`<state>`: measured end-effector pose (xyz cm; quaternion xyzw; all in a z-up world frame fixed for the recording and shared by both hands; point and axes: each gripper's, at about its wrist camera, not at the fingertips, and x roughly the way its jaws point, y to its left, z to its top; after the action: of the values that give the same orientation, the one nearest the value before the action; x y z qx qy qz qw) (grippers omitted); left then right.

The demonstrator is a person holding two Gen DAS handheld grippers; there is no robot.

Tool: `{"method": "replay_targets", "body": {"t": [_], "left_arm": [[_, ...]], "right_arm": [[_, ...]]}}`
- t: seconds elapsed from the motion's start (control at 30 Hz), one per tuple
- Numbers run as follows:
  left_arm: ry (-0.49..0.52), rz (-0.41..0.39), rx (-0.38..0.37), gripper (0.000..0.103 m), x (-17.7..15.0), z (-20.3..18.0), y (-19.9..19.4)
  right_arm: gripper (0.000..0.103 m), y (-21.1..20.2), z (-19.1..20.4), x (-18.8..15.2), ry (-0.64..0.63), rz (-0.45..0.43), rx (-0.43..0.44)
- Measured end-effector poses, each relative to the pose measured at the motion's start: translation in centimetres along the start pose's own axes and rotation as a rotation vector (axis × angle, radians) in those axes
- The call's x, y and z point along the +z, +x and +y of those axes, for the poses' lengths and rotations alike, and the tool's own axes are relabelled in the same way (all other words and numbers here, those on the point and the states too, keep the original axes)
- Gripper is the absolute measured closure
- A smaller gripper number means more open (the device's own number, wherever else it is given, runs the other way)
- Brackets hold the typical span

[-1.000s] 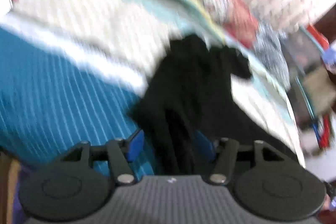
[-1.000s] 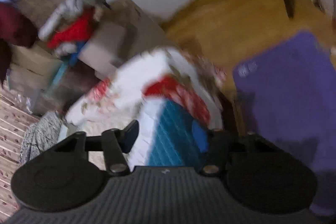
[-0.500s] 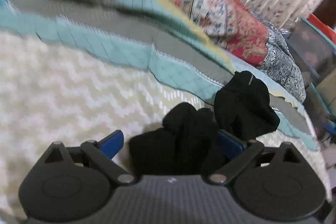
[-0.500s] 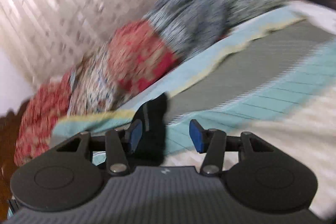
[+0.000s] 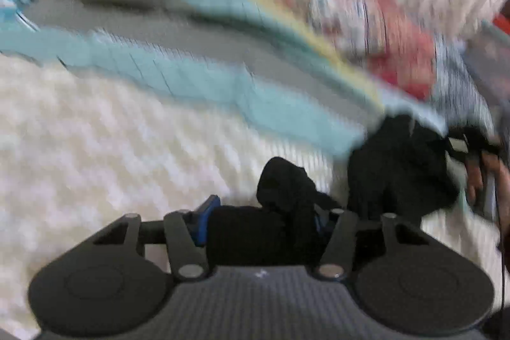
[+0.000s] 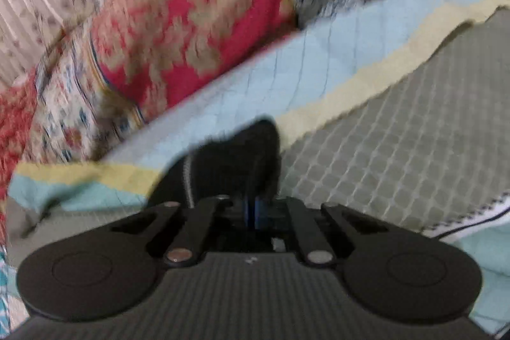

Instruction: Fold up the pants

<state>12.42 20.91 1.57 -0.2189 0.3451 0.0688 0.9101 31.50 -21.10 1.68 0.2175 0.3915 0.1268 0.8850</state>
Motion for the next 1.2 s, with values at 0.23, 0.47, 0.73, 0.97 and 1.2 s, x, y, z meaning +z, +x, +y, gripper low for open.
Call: {"method": "replay_targets", "body": {"t": [0.23, 0.47, 0.73, 0.97, 1.2], "left_arm": [[-0.224, -0.189, 0.129, 0.051, 2.6, 8.1, -5.3], [-0.012, -0.014, 0.197, 0.05, 0.9, 5.1, 2.5], [-0.062, -0.056, 0.152, 0.05, 1.5, 5.4, 0.2], [-0.11, -0.104, 0.115, 0.05, 1.5, 5.2, -1.5], [-0.143, -0.129, 0.085, 0.05, 1.5, 5.3, -2.6]], "right_arm": [[0.097, -16.2, -10.2, 5.0, 0.187, -0.346, 0.044], [0.092, -19.8, -20.0, 1.7, 0.296, -0.233, -0.194], [0.073, -22.9, -21.8, -0.8, 0.422, -0.265, -0.216], [0.065, -21.3, -19.5, 1.4, 0.359, -0.248, -0.232], [0.057, -21.5, -21.7, -0.6, 0.577, -0.297, -0.328]]}}
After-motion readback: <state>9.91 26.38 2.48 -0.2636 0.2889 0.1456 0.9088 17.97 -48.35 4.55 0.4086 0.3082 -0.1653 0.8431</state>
